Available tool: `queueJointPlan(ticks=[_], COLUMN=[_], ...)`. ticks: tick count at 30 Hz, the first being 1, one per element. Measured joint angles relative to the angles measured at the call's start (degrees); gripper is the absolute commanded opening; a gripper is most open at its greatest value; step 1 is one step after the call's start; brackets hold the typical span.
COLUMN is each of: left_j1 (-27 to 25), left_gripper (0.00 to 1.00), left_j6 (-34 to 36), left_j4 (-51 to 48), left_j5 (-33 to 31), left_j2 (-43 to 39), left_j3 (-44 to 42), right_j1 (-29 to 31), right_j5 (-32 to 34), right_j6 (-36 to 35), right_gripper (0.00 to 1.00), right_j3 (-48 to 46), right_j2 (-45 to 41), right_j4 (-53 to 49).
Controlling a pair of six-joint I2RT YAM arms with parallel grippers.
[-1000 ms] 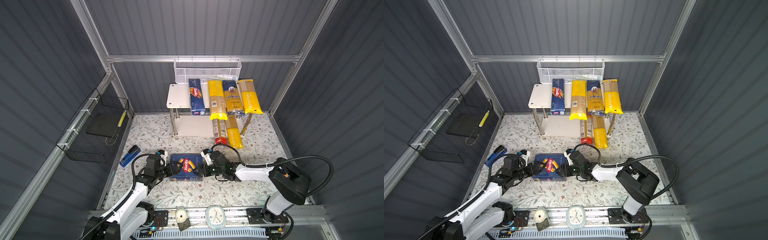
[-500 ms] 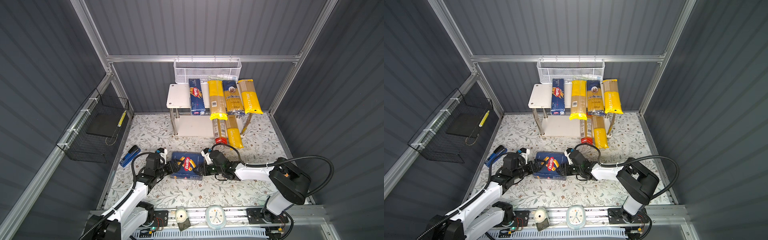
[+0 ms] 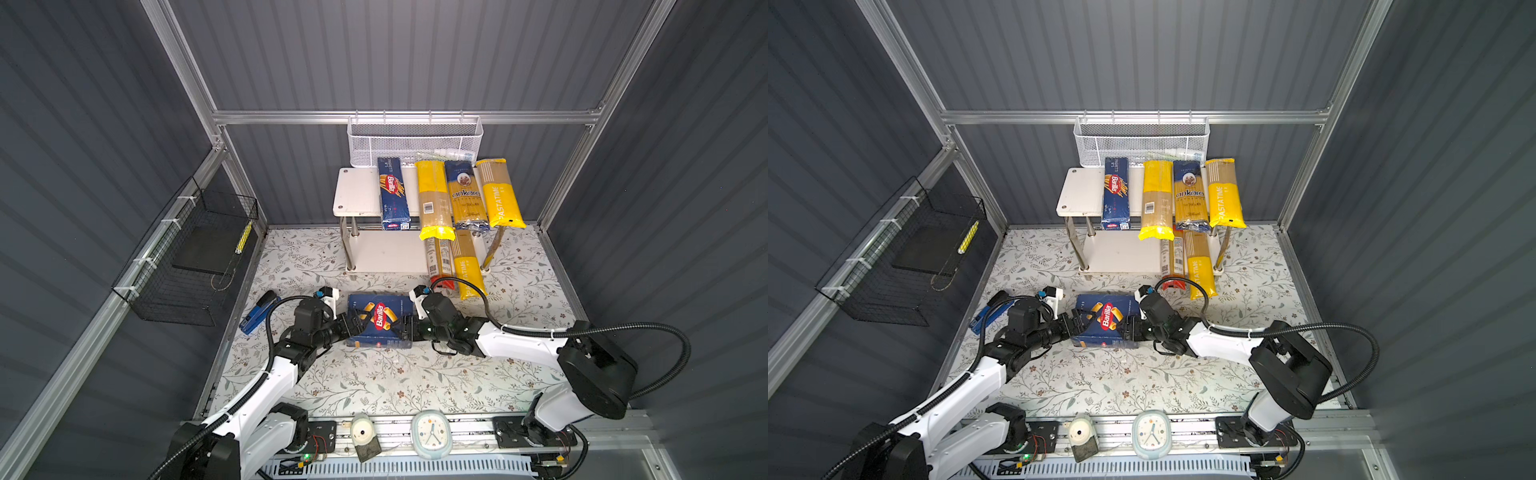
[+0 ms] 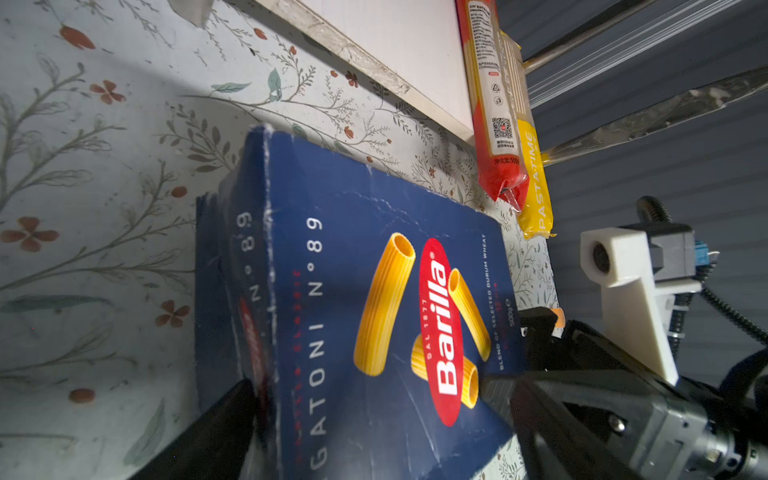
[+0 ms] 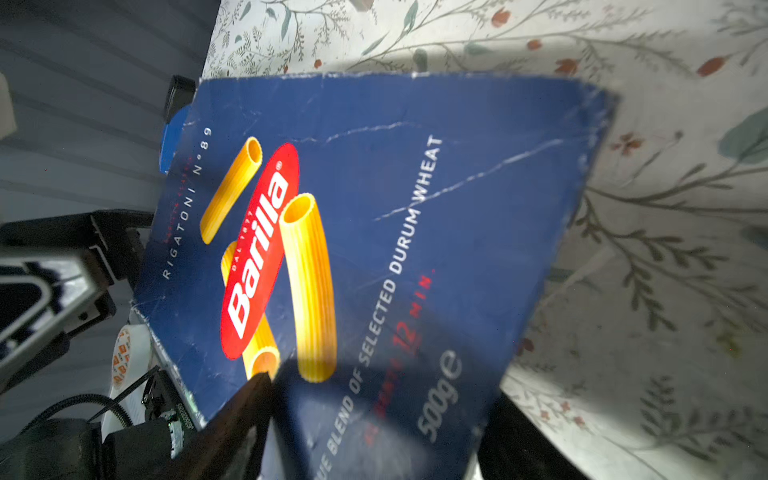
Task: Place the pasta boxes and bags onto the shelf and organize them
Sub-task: 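Lift the blue rigatoni box with both grippers and carry it toward the shelf, then push the blue rigatoni box onto the lower shelf tier with both grippers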
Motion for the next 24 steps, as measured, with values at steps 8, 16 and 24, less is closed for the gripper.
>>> queueJointPlan(ticks=[8, 16, 24], left_j1=[-2.27, -2.36, -2.36], left_gripper=[0.96, 0.96, 0.97], left_j6=[-0.24, -0.2, 0.96], left_j4=[0.83, 5.05, 6.36], left_j5=[0.09, -0.59, -1.57], left_j2=[6.19, 13.25, 17.03], left_j3=[3.82, 9.46, 14.12], right_j1=[-2.62, -5.11, -6.82], right_j5=[3.74, 6.03, 7.39], right_j6=[0.24, -0.24, -1.62], right_gripper=[0.76, 0.76, 0.76], right_j3=[0.63, 3.21, 5.01], right_j2=[-1.49, -1.49, -1.46], right_j4=[0.83, 1.79, 3.87])
